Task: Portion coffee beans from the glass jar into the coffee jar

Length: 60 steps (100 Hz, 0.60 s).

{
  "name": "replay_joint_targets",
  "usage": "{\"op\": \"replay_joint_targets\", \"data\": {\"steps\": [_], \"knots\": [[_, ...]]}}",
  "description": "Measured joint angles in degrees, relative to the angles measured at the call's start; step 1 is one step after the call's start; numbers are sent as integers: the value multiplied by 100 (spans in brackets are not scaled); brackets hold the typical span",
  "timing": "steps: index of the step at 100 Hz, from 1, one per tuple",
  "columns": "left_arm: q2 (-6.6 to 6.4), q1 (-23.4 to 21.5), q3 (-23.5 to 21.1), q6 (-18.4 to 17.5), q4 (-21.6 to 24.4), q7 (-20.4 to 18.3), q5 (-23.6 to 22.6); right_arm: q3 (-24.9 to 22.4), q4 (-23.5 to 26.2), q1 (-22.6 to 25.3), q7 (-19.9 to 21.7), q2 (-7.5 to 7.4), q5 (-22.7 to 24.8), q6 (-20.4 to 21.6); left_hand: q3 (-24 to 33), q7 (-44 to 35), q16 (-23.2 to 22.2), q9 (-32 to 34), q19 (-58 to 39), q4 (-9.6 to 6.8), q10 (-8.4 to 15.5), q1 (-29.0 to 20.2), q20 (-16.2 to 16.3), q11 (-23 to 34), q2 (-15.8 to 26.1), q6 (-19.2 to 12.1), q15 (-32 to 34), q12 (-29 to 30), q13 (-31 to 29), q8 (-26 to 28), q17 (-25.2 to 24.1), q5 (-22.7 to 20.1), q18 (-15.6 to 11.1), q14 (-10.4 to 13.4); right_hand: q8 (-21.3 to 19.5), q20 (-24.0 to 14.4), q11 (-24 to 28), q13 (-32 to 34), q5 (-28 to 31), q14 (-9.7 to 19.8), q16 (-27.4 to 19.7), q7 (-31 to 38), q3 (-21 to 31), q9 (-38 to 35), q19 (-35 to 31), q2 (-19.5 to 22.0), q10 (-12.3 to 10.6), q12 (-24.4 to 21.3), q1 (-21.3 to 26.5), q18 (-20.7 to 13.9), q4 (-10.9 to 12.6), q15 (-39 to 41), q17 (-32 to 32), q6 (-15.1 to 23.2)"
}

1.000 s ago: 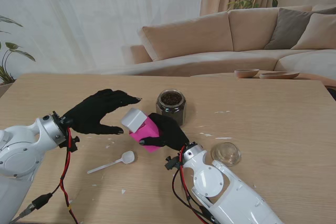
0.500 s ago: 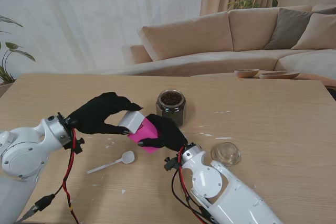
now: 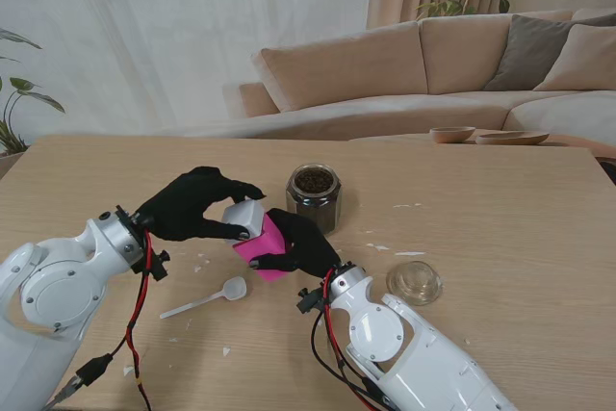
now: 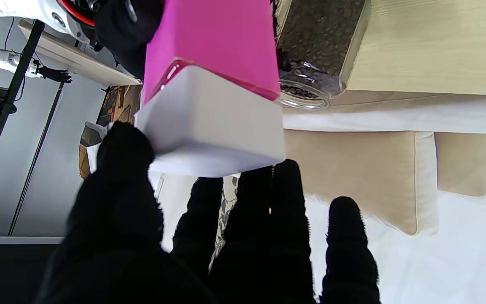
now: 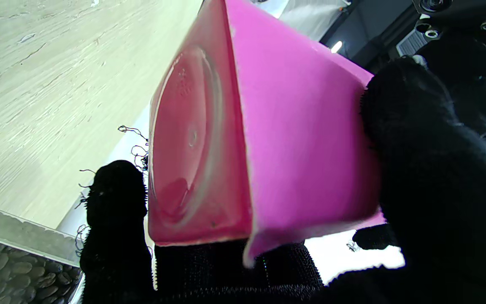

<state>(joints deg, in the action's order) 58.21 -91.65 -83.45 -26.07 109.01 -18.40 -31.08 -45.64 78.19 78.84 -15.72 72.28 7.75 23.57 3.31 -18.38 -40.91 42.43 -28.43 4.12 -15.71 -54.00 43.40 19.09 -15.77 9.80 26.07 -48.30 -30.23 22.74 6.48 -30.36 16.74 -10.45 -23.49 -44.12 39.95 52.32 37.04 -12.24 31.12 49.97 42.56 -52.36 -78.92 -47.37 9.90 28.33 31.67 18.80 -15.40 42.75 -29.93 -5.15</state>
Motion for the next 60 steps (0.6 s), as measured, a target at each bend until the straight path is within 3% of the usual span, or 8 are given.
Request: {"op": "replay_joint_targets", "data": {"steps": [21, 38, 50, 60], "knots": [[44, -26, 84, 434, 170, 37, -5, 58, -103, -78, -113, 47, 11, 74, -6, -307, -418, 173, -363, 59, -180, -9, 0, 94, -1, -12, 620, -125, -147, 170, 0, -79, 81, -210, -80, -115, 172, 0, 112, 0, 80, 130, 0, -12, -3, -187, -21, 198, 0, 0, 5, 219, -115, 88], [74, -60, 119, 648, 267, 104, -58, 87, -189, -111, -240, 117, -5, 128, 26, -348, -507, 289, -495, 60, -222, 79, 0, 158, -2, -11, 865, -119, -271, 170, 0, -79, 84, -292, -97, -119, 208, 140, 311, 0, 87, 165, 0, -159, -8, -384, -42, 238, 0, 3, 6, 240, -307, 102], [94, -83, 113, 675, 288, 150, -43, 99, -218, -111, -235, 162, -270, 156, 78, -303, -510, 225, -499, 60, -222, 296, -5, 893, -1, -10, 901, 87, -272, 20, -62, -73, 90, -299, -76, -119, 201, 185, 461, 0, 89, 165, 0, -255, -9, -619, -99, 238, 0, 29, 6, 241, -423, 310], [97, -102, 64, 684, 290, 78, 145, 78, -213, -99, -198, 179, -358, 165, 159, 55, -277, -30, -357, -41, -167, 347, -11, 1322, 236, -11, 374, 553, -9, -132, -163, 106, 97, -260, -66, -119, 187, 209, 514, 0, 88, 165, 0, -313, -11, -696, -129, 238, 0, 55, 6, 240, -486, 407]]}}
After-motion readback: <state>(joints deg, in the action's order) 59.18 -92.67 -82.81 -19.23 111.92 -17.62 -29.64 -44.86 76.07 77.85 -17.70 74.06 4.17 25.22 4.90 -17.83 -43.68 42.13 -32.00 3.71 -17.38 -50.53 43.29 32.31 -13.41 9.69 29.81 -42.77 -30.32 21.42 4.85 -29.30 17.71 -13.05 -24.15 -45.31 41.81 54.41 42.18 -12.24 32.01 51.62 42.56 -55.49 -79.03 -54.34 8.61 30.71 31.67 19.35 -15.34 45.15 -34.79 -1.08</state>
